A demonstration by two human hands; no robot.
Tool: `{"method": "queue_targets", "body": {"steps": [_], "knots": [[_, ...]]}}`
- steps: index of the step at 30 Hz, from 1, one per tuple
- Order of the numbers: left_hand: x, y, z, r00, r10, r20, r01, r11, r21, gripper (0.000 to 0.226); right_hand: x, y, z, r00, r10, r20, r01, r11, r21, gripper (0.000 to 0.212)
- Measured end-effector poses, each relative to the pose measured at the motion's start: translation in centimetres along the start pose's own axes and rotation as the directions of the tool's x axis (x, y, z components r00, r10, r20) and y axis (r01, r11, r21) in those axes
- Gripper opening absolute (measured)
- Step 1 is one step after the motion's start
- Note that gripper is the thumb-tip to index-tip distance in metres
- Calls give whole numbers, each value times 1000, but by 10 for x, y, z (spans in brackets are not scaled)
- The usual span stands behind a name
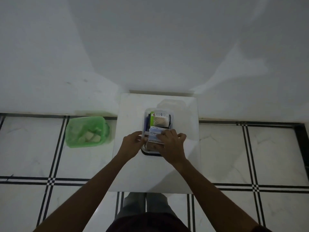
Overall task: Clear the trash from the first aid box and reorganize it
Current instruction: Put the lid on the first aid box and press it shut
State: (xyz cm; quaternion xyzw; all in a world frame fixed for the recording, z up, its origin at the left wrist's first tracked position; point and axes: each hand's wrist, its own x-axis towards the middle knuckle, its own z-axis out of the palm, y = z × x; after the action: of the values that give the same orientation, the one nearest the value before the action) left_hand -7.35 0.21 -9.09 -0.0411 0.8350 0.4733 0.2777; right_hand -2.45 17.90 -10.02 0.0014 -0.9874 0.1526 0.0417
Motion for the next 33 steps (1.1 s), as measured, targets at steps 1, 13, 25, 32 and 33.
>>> {"method": "queue_targets", "body": {"steps": [1, 13, 25, 32, 33], "knots": [[-1, 0, 1, 999, -30, 19, 30, 999, -20, 33, -3, 2, -1, 1000, 8, -1, -8, 1000, 19, 37], [-14, 1, -17, 1000, 7, -26, -7, 1000, -14, 23, -34, 41, 4, 722, 638, 268, -692, 654, 306, 28], [-28, -22, -51, 990, 32, -136, -28, 999, 33, 21, -4, 34, 35, 552, 608, 570, -830, 463, 311, 44], [-16, -28, -34, 992, 79, -99, -79, 997, 14, 22, -6, 45, -20, 628, 560, 540, -763, 307, 570, 26], [-14, -26, -31, 992, 83, -91, -82, 997, 9, 21, -3, 40, -30, 641, 522, 563, -756, 300, 582, 31]]}}
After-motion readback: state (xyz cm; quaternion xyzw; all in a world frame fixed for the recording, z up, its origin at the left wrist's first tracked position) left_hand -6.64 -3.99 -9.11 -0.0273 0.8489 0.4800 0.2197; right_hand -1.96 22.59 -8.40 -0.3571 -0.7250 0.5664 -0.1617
